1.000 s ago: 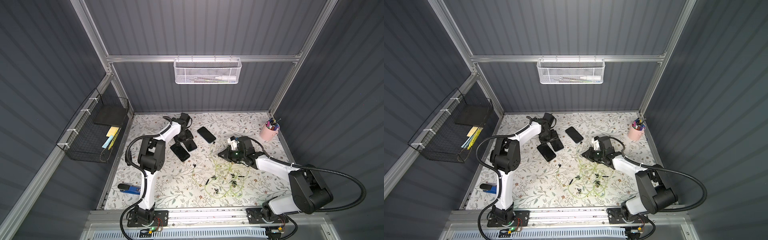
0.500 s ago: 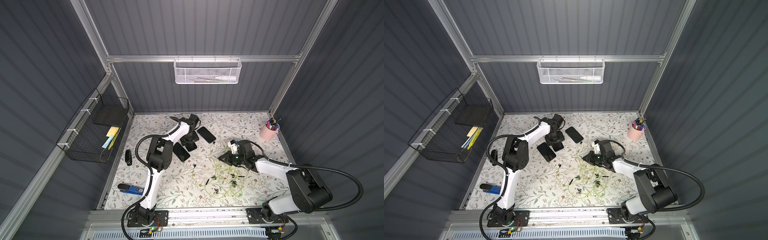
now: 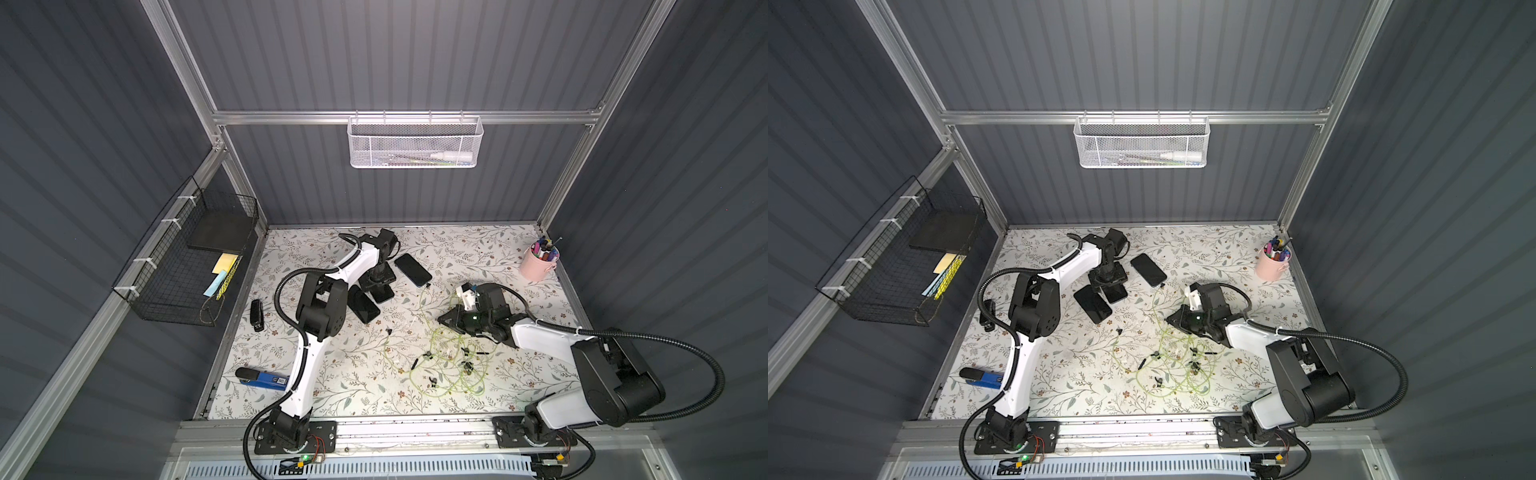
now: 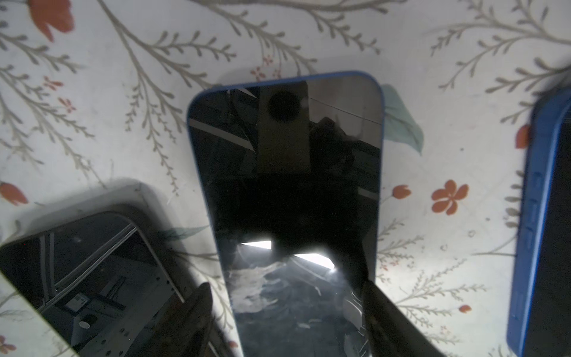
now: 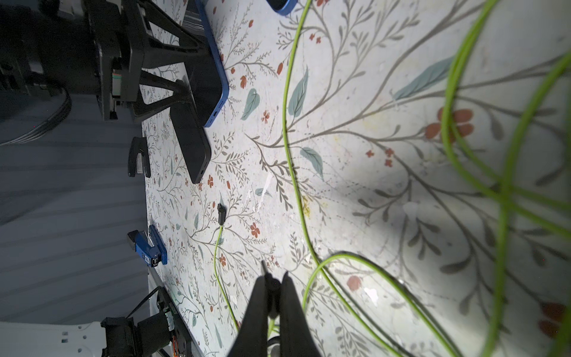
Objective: Plug wired earphones into phones
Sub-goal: Pick up the phone at the center of the board.
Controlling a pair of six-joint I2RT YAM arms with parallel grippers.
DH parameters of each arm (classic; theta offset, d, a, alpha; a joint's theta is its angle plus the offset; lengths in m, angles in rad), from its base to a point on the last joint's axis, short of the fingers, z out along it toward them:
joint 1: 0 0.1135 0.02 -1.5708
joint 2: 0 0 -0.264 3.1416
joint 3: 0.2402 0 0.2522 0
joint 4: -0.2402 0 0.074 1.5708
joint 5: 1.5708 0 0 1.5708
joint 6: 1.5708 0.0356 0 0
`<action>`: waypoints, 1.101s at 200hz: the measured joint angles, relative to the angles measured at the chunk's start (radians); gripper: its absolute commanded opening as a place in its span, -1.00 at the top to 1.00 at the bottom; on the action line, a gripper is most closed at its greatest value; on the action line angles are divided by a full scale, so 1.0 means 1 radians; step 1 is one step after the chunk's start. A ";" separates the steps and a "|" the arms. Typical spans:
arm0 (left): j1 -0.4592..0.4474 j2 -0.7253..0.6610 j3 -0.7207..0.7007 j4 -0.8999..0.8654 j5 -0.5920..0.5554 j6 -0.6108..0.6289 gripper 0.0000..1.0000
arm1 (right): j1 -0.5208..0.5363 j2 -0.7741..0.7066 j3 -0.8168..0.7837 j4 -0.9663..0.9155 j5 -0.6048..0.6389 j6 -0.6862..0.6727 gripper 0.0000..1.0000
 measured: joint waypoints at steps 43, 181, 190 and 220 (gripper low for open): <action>-0.005 0.020 0.011 0.005 0.001 -0.006 -0.66 | 0.000 0.000 -0.003 0.000 0.000 0.000 0.99; -0.005 -0.004 -0.026 0.024 0.020 -0.014 -0.26 | -0.002 -0.014 -0.007 -0.032 0.002 -0.023 0.96; -0.005 -0.028 -0.059 0.036 0.033 -0.016 -0.25 | -0.002 -0.022 -0.006 -0.034 0.001 -0.029 0.96; -0.006 -0.140 -0.156 0.080 0.082 -0.043 -0.20 | 0.001 -0.056 0.002 -0.046 -0.007 -0.057 0.96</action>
